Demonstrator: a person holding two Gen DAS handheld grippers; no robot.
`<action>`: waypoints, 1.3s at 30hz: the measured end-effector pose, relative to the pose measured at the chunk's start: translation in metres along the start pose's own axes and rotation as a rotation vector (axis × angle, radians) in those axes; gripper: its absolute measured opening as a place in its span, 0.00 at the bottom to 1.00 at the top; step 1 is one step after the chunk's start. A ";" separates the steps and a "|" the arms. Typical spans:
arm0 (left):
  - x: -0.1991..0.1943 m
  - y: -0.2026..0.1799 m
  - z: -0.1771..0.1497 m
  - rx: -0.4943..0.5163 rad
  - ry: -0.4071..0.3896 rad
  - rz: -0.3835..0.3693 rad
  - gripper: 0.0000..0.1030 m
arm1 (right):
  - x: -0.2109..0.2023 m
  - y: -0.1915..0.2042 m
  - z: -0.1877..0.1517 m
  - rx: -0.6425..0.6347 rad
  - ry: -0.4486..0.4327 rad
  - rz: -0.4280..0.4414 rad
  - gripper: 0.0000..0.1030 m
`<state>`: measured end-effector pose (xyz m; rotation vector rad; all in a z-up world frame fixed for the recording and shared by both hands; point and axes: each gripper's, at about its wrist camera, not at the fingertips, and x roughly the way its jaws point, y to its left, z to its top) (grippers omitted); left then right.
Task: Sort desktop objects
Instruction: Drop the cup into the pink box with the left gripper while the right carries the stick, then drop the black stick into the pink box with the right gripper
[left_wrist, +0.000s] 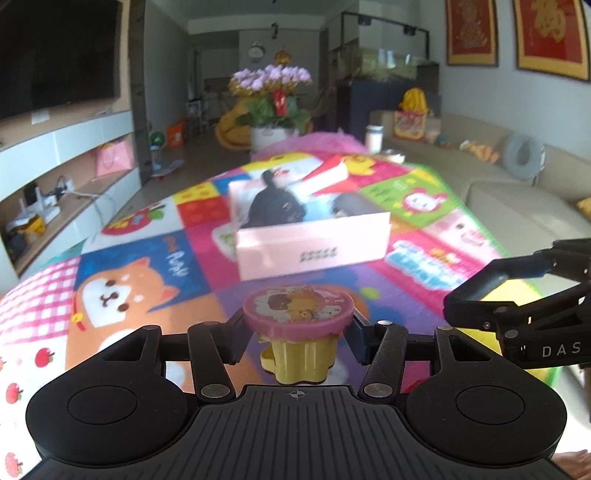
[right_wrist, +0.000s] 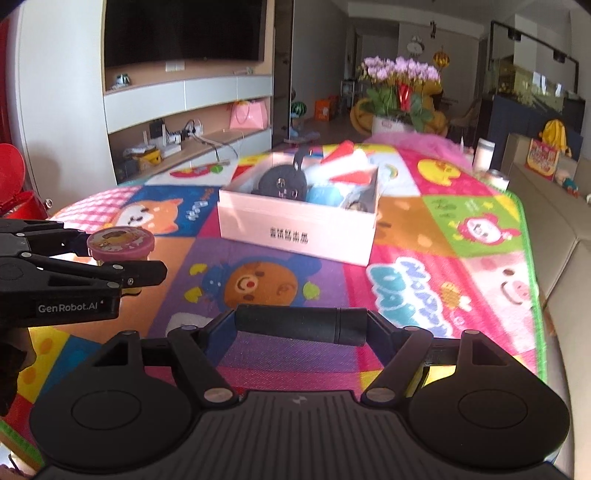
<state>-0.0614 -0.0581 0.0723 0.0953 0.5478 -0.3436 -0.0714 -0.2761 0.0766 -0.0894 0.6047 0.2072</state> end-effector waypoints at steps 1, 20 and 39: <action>-0.001 -0.001 0.006 0.004 -0.011 -0.006 0.56 | -0.005 -0.002 0.002 0.001 -0.011 0.006 0.73; 0.119 0.039 0.132 -0.147 -0.078 0.008 0.92 | 0.040 -0.016 0.085 -0.107 -0.118 -0.096 0.73; 0.093 0.085 0.013 -0.201 0.070 0.040 0.98 | 0.160 -0.011 0.166 -0.055 0.030 -0.100 0.74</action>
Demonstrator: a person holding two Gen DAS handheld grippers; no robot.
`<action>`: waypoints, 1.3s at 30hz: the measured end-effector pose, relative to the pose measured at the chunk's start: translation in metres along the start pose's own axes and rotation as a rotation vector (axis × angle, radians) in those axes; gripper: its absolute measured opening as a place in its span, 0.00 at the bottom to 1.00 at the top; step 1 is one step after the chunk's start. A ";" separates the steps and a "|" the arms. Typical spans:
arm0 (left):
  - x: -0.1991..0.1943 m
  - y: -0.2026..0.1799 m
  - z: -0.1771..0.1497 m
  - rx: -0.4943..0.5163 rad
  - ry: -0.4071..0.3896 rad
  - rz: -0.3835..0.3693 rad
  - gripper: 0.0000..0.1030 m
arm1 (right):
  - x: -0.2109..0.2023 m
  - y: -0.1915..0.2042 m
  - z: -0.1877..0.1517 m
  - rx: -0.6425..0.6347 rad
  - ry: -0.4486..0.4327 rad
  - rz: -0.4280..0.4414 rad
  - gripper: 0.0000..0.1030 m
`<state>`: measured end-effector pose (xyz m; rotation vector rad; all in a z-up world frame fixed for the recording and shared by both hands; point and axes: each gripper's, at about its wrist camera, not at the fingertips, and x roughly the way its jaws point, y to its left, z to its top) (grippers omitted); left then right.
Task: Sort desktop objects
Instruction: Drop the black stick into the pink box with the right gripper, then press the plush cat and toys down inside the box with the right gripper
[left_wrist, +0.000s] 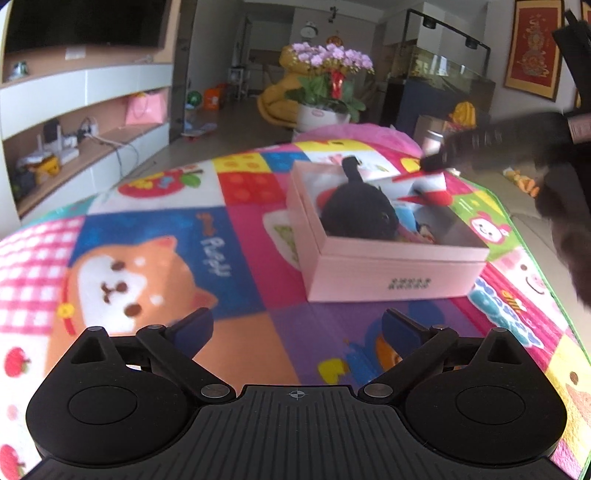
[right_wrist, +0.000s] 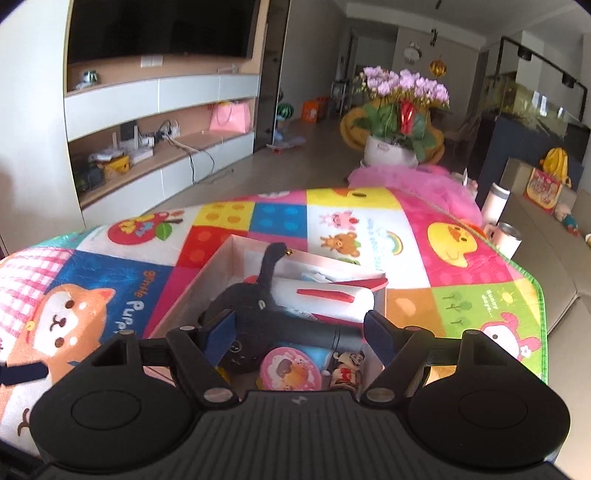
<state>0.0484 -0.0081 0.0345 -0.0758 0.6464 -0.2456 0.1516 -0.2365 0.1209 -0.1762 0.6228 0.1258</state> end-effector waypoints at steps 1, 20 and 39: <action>0.001 0.000 -0.002 -0.001 0.002 -0.003 0.98 | -0.001 -0.004 0.004 0.000 -0.016 -0.003 0.74; 0.015 0.019 -0.002 -0.076 0.027 0.008 0.98 | 0.106 -0.039 0.008 0.273 0.203 0.087 0.27; 0.007 0.006 0.002 -0.004 0.020 0.078 0.99 | 0.097 0.025 0.026 0.022 0.202 0.092 0.73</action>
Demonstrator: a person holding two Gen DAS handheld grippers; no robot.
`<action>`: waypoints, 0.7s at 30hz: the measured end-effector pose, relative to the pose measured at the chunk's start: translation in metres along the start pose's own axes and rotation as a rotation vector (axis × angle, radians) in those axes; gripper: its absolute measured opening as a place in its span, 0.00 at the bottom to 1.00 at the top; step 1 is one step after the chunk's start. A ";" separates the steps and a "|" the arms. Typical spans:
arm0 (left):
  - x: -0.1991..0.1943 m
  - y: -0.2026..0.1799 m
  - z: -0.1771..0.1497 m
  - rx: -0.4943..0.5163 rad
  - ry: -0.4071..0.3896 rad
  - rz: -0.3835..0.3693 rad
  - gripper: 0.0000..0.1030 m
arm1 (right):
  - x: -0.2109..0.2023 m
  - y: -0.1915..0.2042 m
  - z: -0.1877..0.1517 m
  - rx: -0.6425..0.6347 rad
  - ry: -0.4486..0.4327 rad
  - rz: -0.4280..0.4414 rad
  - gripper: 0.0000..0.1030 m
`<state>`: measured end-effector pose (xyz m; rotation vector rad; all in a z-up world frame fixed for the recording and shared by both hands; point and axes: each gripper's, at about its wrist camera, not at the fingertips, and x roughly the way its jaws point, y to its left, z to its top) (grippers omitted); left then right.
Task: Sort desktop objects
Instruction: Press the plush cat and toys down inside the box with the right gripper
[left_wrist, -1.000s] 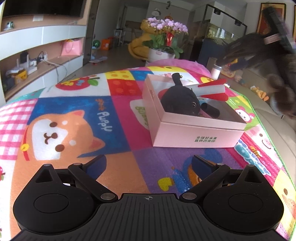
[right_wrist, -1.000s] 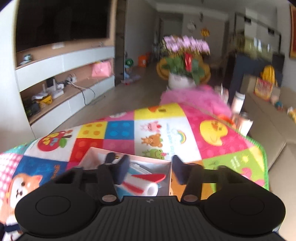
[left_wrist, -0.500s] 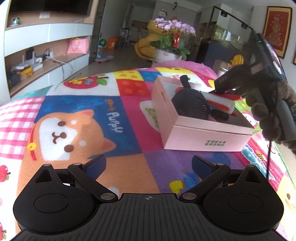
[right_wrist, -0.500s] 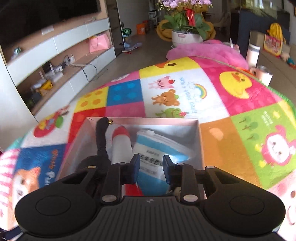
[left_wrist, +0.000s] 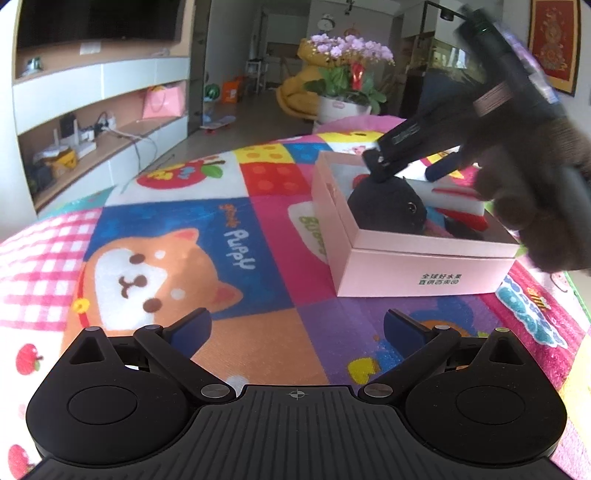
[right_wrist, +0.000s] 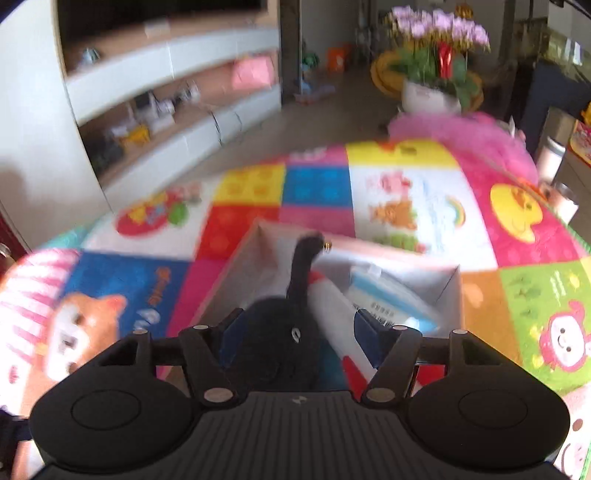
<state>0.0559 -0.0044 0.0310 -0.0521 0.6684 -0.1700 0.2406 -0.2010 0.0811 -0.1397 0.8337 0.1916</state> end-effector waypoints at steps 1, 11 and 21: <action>-0.001 0.001 0.001 0.003 -0.001 -0.001 0.99 | 0.005 0.002 0.001 -0.010 -0.003 -0.017 0.82; 0.000 0.002 0.000 0.005 0.004 -0.019 0.99 | 0.013 0.021 -0.004 -0.132 0.048 -0.037 0.87; 0.001 0.002 -0.005 -0.001 0.022 -0.025 0.99 | 0.000 0.047 -0.018 -0.217 0.041 -0.029 0.55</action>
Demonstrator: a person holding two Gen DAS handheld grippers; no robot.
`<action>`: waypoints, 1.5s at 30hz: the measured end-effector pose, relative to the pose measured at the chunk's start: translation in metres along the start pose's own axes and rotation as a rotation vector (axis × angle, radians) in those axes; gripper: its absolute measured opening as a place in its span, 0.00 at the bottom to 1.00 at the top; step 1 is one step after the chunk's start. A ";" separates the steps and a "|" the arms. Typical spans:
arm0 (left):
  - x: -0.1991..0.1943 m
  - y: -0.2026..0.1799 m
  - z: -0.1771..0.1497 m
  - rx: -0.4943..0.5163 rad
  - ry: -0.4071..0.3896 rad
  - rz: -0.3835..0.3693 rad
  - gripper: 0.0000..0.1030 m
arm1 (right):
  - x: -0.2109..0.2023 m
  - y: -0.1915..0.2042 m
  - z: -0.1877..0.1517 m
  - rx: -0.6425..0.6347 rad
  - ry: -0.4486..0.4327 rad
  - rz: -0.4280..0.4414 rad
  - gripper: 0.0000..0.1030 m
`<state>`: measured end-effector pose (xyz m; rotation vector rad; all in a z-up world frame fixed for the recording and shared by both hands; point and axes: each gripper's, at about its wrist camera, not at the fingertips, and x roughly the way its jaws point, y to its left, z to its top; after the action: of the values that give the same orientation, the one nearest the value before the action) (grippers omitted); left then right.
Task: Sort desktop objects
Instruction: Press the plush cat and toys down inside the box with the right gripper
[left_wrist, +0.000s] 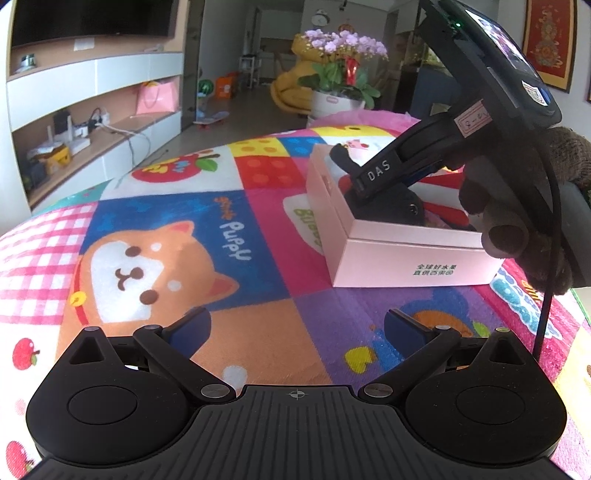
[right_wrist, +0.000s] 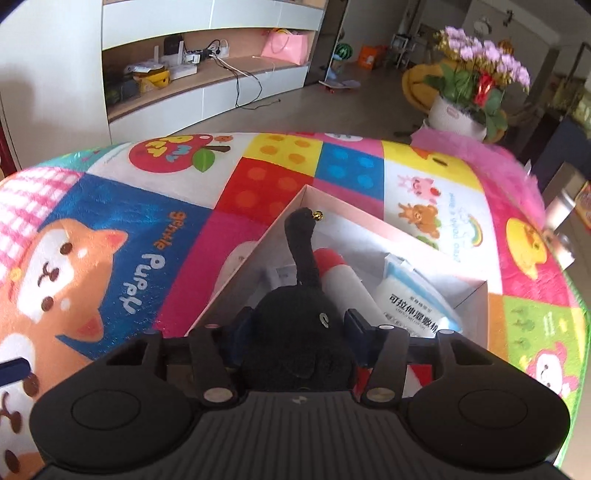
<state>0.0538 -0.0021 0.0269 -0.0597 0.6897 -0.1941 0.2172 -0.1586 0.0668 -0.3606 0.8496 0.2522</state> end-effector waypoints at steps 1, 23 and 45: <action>0.001 0.001 0.000 -0.003 0.003 0.001 0.99 | 0.001 -0.002 0.000 0.008 0.002 0.000 0.60; 0.006 0.018 -0.007 -0.071 0.007 0.008 0.99 | -0.015 -0.065 0.008 0.348 -0.180 0.071 0.51; 0.008 -0.013 -0.001 -0.001 0.002 -0.036 0.99 | -0.026 -0.132 -0.045 0.431 -0.156 -0.076 0.27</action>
<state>0.0569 -0.0161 0.0226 -0.0733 0.6911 -0.2287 0.2179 -0.2992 0.0871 0.0298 0.7124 0.0223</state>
